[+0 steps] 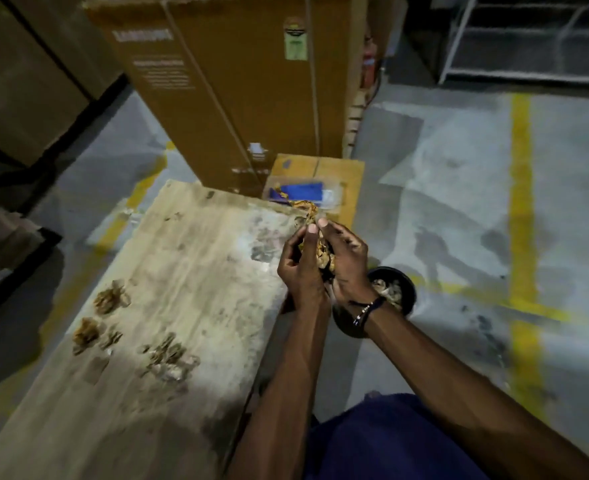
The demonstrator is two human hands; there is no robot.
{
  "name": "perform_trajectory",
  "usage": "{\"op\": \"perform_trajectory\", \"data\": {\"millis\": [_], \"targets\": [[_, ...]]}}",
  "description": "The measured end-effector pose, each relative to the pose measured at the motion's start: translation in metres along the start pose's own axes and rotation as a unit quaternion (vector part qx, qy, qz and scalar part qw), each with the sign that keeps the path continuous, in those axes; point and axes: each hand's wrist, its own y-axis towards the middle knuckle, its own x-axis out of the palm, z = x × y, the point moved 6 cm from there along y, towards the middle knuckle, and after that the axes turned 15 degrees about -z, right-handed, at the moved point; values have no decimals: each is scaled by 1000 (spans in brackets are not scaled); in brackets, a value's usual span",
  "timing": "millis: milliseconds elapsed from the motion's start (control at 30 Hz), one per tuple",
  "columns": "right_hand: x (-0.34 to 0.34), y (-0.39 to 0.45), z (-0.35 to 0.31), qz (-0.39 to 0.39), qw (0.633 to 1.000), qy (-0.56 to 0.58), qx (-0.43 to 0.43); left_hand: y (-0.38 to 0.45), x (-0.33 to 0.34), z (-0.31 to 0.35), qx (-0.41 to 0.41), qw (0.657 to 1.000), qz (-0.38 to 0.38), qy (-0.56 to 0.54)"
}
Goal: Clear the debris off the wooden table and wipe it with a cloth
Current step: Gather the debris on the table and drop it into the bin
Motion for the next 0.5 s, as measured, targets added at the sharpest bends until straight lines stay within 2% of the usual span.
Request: {"op": "perform_trajectory", "data": {"millis": [267, 500], "targets": [[-133, -6, -22, 142, 990, 6, 11, -24, 78, -100, -127, 990, -65, 19], [-225, 5, 6, 253, 966, 31, 35, -12, 94, -205, -247, 961, -100, 72]]}}
